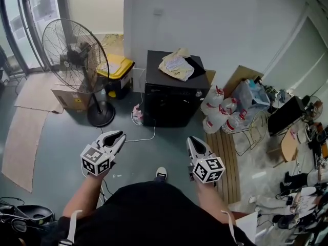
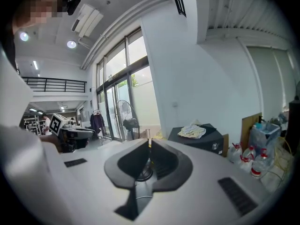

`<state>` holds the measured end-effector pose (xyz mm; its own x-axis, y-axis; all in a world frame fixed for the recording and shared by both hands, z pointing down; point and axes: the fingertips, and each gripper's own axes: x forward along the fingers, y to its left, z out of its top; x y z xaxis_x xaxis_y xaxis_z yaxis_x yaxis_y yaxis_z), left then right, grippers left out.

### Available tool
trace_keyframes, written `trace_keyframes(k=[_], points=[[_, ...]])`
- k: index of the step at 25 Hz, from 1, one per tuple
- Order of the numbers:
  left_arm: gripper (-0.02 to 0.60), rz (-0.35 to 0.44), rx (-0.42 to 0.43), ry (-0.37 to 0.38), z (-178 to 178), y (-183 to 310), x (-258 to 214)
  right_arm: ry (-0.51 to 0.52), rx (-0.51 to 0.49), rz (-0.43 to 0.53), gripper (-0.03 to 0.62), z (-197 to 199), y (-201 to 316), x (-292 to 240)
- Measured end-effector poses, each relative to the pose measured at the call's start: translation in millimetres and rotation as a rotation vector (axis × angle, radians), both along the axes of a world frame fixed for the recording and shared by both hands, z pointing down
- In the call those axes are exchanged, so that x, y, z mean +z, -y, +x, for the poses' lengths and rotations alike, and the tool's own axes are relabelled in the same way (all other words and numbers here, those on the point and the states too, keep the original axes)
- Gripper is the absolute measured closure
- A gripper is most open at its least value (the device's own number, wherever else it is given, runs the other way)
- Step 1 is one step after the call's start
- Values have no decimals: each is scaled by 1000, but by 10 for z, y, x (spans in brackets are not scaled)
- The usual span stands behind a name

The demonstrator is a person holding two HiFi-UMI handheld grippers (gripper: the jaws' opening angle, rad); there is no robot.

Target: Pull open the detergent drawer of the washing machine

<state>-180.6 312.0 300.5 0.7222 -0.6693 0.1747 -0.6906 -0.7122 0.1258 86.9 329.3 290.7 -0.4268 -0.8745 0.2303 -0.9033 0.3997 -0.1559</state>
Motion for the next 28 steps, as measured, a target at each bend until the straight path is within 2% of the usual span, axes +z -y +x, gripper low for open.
trace_keyframes(k=[16,28], points=[[511,-36,-25,28,298,515,141,-6,-40,-44,577,274,617,221],[511,-76,-61,35,565,1140,265,-10,-77,-89,577,514,1350,388]])
